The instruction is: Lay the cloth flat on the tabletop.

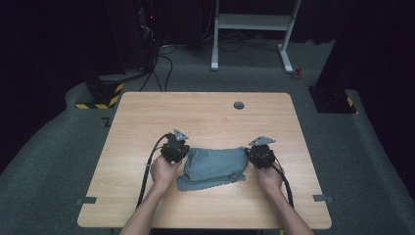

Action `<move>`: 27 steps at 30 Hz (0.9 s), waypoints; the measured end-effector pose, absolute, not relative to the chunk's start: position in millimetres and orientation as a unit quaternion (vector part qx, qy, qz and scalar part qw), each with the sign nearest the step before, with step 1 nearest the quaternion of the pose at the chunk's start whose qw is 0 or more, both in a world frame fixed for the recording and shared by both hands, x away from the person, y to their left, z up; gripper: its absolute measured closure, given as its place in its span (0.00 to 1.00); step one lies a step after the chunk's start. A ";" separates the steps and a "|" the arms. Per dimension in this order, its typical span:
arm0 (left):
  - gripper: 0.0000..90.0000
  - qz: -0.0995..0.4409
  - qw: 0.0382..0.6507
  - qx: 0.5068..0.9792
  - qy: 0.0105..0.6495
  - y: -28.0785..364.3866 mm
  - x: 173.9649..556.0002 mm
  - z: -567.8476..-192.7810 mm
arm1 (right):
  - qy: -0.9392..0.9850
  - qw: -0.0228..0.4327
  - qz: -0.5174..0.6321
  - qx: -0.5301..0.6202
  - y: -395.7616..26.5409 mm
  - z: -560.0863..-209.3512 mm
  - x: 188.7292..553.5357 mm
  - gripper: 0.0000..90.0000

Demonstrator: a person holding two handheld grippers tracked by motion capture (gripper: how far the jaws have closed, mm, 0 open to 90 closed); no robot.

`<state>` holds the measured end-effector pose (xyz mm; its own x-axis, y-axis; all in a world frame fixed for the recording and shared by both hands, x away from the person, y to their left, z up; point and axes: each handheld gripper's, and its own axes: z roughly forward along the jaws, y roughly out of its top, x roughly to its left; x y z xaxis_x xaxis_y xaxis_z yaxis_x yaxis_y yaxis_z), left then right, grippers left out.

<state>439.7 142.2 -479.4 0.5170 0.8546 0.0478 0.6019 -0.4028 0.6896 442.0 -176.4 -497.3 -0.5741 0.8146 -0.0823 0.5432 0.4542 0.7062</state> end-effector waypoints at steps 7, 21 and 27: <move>0.99 0.218 0.293 0.811 0.457 147.5 453.7 -481.6 | 0.826 0.219 0.316 0.413 -169.8 -491.2 455.9 1.00; 0.85 0.226 0.288 0.791 0.490 148.4 477.0 -505.1 | 0.813 0.198 0.326 0.441 -161.8 -504.6 485.9 0.90; 0.64 0.197 0.321 0.790 0.483 151.0 456.4 -500.0 | 0.807 0.192 0.336 0.446 -172.3 -498.1 474.6 0.87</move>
